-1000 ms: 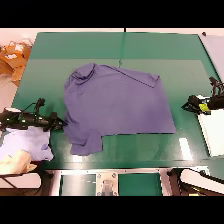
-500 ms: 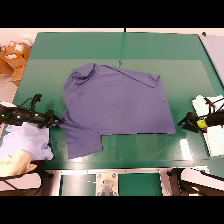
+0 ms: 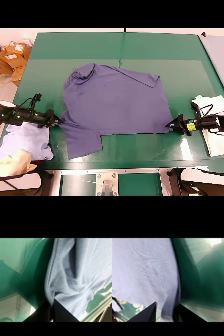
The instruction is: Fold the shirts.
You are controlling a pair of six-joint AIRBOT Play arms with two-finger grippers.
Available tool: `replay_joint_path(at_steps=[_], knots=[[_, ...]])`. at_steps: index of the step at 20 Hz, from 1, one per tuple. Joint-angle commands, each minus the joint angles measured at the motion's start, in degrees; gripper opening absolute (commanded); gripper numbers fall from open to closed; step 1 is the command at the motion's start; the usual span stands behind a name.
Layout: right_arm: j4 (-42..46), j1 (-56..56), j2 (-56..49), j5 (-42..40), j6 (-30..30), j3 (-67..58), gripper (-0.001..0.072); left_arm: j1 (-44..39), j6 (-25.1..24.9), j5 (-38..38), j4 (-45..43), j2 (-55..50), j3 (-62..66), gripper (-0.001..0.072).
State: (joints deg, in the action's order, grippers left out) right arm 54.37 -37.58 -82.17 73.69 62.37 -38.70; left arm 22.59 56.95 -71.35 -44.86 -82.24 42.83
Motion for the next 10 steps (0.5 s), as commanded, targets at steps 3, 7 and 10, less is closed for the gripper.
replay_joint_path(at_steps=[3, 7, 10], knots=[[-2.6, 0.1, -0.5, -1.6, -2.3, -0.5, 0.0075, 0.0, 0.0, 0.0, 0.7, 0.2, 0.1, 0.0020], [-10.3, 0.4, 0.0, 5.4, -3.5, -6.1, 0.0015, 0.0, 0.1, -2.2, 1.6, 6.6, 4.1, 0.0019], [-23.3, 0.4, 5.9, 9.0, -3.5, -14.0, 0.0014, 0.0, 1.7, -3.6, 6.0, 17.7, 13.2, 0.0019]])
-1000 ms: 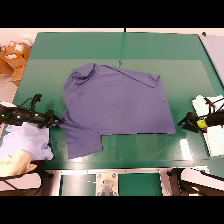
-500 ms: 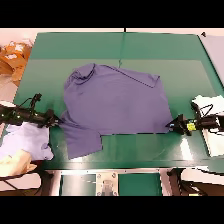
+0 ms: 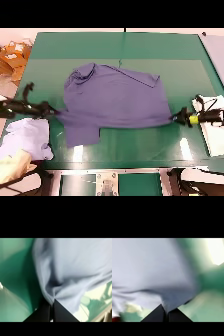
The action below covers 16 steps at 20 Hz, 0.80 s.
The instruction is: Fold the shirts.
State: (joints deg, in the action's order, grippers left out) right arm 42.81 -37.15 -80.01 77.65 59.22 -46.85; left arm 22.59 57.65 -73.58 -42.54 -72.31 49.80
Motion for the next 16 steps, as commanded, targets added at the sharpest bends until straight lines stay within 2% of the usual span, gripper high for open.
replay_joint_path(at_steps=[1, 5, 9, 12, 14, 16], knots=[[-16.8, -0.1, 7.1, 4.8, -0.3, -9.6, 0.0014, 0.0, 1.0, -1.4, 5.7, 12.1, 10.8, 0.0019], [-29.8, -0.2, 22.4, -3.8, 0.3, -26.1, 0.0014, 0.0, 0.9, 4.0, 6.8, 25.5, 34.1, 0.0020], [-30.6, -0.2, 36.9, -20.7, 1.4, -39.9, 0.0014, 0.0, 0.8, 10.6, 6.6, 31.2, 57.0, 0.0021], [-27.9, -0.2, 44.7, -34.9, 1.4, -44.9, 0.0014, 0.0, 2.3, 11.4, 5.0, 32.0, 67.7, 0.0021], [-24.5, -0.2, 47.0, -37.0, 3.1, -45.1, 0.0015, 0.0, 6.0, 11.7, 2.3, 32.0, 69.7, 0.0021], [-20.6, -0.2, 46.1, -33.2, 6.6, -44.7, 0.0014, 0.0, 9.9, 11.2, -1.3, 31.9, 68.3, 0.0021]])
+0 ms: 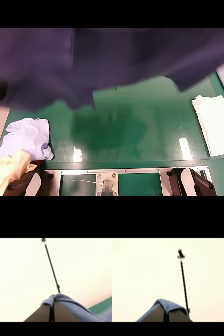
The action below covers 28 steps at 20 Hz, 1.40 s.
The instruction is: Fold the shirts.
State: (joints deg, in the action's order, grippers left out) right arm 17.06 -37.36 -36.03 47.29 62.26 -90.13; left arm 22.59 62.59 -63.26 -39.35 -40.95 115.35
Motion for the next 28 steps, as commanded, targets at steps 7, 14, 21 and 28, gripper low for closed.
replay_joint_path(at_steps=[7, 14, 21, 28], knots=[[7.5, 6.7, -9.7, 6.1, 2.1, 16.5, 0.0014, 0.0, 4.9, -7.5, 5.2, -7.0, -19.6, 0.0021], [14.5, 22.3, -34.0, -10.6, -3.4, 32.5, 0.0014, -0.1, -6.6, 3.5, 9.0, -26.7, -53.0, 0.0021], [11.5, 23.8, -59.4, -14.9, -3.0, 18.8, 0.0015, -7.6, -16.2, 16.0, 17.6, -47.3, -48.6, 0.0021], [11.5, 23.8, -68.4, -14.7, -0.5, 1.8, 0.0015, -12.9, -13.0, 25.6, 17.2, -55.5, -31.8, 0.0020]])
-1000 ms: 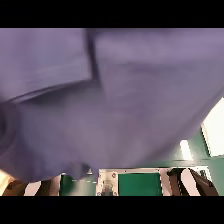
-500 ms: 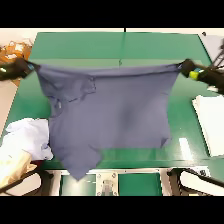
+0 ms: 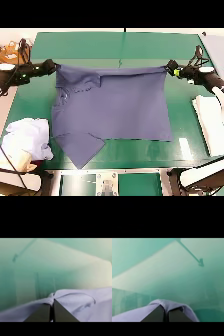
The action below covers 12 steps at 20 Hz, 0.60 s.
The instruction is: Fold the shirts.
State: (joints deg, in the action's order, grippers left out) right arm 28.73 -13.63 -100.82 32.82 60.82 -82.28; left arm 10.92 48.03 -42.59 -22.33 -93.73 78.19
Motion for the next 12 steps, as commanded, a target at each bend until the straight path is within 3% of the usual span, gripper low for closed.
replay_joint_path(at_steps=[1, 4, 6, 9, 12], knots=[[-0.2, 0.1, -4.3, -0.3, 0.9, -7.4, 0.0015, -1.3, 1.4, 5.7, 0.0, -2.8, 6.3, 0.0020], [-0.1, 0.1, -5.8, -0.2, 1.1, -8.9, 0.0014, -1.3, 2.0, 4.9, -3.1, -3.1, 6.8, 0.0020], [1.2, 0.0, -6.3, 2.7, 1.1, -8.9, 0.0015, -1.3, 5.7, 1.7, -8.9, -4.0, 6.8, 0.0021], [7.4, -1.8, -6.1, 13.0, 2.8, -8.9, 0.0014, -1.3, 13.7, -7.8, -23.0, -4.3, 6.8, 0.0021], [15.2, -4.4, -6.0, 24.3, 5.6, -8.9, 0.0013, -1.3, 18.1, -17.2, -32.2, -4.3, 6.8, 0.0020]])
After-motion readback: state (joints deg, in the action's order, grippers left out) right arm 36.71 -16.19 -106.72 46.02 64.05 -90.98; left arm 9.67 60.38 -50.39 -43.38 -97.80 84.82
